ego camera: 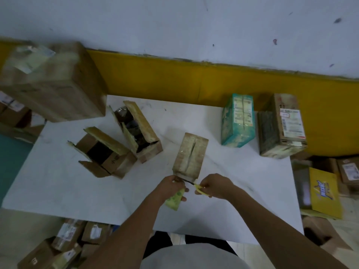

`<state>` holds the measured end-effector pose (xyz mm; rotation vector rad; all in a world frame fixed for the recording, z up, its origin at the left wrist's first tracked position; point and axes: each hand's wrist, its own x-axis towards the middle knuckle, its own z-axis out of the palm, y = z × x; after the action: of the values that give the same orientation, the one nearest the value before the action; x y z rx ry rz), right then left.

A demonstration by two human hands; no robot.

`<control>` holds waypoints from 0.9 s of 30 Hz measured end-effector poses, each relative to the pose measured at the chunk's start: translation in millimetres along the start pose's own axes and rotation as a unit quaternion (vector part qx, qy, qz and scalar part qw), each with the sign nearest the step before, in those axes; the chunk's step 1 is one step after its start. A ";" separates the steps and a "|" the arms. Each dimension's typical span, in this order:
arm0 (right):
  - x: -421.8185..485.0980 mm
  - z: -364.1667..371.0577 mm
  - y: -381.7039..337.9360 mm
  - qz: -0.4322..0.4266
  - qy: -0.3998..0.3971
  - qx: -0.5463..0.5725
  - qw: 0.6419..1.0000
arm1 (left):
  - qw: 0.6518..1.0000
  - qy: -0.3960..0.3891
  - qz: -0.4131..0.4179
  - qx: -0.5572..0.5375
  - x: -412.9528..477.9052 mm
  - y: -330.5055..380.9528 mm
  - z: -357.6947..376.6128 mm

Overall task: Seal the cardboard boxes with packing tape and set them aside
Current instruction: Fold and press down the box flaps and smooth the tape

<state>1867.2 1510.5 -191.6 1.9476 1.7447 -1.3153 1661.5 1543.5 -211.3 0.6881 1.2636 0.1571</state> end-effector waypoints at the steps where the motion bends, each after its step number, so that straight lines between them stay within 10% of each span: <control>1: -3.0 6.0 0.4 0.002 -0.004 0.001 1.000 | 1.000 -0.004 0.001 0.016 0.0 1.5 -1.0; 10: 5.4 64.8 -7.9 0.071 -0.079 0.081 0.991 | 0.998 0.046 -0.036 0.021 -7.0 -32.6 -40.2; 16: 7.4 75.7 -32.7 0.129 0.093 -0.033 0.987 | 0.995 0.069 -0.032 -0.065 -25.0 -46.4 -61.0; 27: 33.5 107.6 -88.6 0.027 0.181 -0.025 0.983 | 0.990 0.062 -0.020 -0.122 -48.0 -69.0 -105.7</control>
<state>1735.9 1485.7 -243.4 2.2999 1.8380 -0.9313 1532.0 1507.4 -224.3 0.4480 1.3502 0.3204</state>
